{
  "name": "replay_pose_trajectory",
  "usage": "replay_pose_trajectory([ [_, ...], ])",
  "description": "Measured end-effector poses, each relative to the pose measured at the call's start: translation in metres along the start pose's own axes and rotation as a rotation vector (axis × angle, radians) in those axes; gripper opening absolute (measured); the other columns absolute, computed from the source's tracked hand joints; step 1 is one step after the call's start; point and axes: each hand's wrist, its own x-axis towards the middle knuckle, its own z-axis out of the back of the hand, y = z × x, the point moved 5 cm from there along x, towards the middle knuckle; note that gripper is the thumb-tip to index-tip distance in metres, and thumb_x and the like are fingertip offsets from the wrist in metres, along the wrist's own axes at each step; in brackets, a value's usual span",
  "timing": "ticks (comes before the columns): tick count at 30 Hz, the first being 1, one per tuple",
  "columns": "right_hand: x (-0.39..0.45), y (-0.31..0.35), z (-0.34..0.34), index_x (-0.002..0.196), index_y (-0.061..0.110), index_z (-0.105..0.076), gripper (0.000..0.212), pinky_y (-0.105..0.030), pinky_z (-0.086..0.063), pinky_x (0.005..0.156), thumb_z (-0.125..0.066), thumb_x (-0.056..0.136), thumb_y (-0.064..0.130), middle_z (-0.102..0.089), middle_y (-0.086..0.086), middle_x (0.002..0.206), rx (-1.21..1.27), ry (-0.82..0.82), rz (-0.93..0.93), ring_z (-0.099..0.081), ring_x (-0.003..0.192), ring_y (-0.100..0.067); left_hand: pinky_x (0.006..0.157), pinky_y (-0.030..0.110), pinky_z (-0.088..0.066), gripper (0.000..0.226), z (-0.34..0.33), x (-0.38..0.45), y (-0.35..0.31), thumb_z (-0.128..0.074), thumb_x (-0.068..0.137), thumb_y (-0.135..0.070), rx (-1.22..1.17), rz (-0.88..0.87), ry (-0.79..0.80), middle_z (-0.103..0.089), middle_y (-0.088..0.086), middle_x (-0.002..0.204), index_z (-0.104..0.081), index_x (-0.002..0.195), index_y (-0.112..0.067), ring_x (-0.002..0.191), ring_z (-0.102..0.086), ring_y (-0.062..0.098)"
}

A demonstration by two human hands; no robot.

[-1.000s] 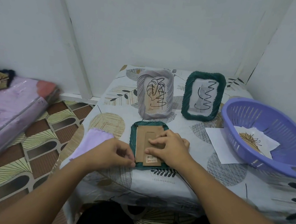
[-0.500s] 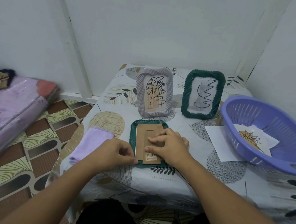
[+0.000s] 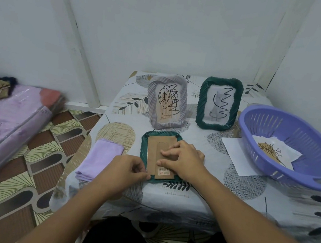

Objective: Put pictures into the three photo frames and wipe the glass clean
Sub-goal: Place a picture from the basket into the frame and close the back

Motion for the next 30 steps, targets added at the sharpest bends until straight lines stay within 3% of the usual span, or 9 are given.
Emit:
replay_pose_trajectory([
  [7, 0.0, 0.001, 0.0, 0.111, 0.05, -0.073, 0.047, -0.035, -0.02, 0.099, -0.072, 0.071, 0.074, -0.05, 0.026, 0.114, 0.003, 0.001, -0.002, -0.038, 0.12, -0.002, 0.066, 0.027, -0.047, 0.02, -0.007, -0.005, -0.007, -0.071, 0.091, -0.038, 0.147, -0.047, -0.047, -0.066, -0.006, 0.078, -0.066, 0.086, -0.019, 0.074, -0.059, 0.008],
  [11, 0.0, 0.001, 0.0, 0.111, 0.05, -0.073, 0.045, -0.033, -0.019, 0.097, -0.073, 0.072, 0.073, -0.05, 0.026, 0.113, 0.001, 0.002, -0.007, -0.038, 0.12, -0.002, 0.071, 0.037, -0.05, 0.023, -0.014, -0.006, -0.008, -0.066, 0.093, -0.041, 0.208, -0.045, -0.137, -0.063, -0.004, 0.08, -0.06, 0.082, -0.021, 0.076, -0.059, 0.015],
  [18, -0.001, 0.001, 0.0, 0.111, 0.05, -0.073, 0.046, -0.034, -0.02, 0.097, -0.072, 0.072, 0.073, -0.05, 0.026, 0.114, 0.002, 0.0, -0.009, -0.038, 0.119, -0.003, 0.067, 0.036, -0.047, 0.023, -0.016, -0.009, -0.006, -0.065, 0.094, -0.037, 0.154, 0.002, -0.205, -0.063, -0.004, 0.076, -0.059, 0.081, -0.019, 0.073, -0.058, 0.015],
  [26, -0.001, 0.002, 0.001, 0.112, 0.05, -0.073, 0.046, -0.033, -0.018, 0.094, -0.072, 0.073, 0.073, -0.05, 0.026, 0.114, 0.0, -0.003, -0.001, -0.038, 0.119, -0.002, 0.057, 0.026, -0.039, 0.025, -0.012, 0.003, -0.001, -0.07, 0.09, -0.041, 0.107, 0.13, -0.118, -0.063, -0.005, 0.07, -0.062, 0.079, -0.019, 0.067, -0.056, 0.008],
  [30, -0.004, 0.003, 0.002, 0.114, 0.051, -0.072, 0.044, -0.033, -0.018, 0.093, -0.07, 0.076, 0.073, -0.05, 0.026, 0.115, -0.013, 0.001, 0.017, -0.038, 0.118, -0.002, 0.067, 0.031, -0.05, 0.018, 0.002, 0.014, -0.004, -0.068, 0.092, -0.04, 0.105, 0.109, -0.152, -0.067, -0.005, 0.075, -0.063, 0.087, -0.024, 0.072, -0.062, 0.012],
])
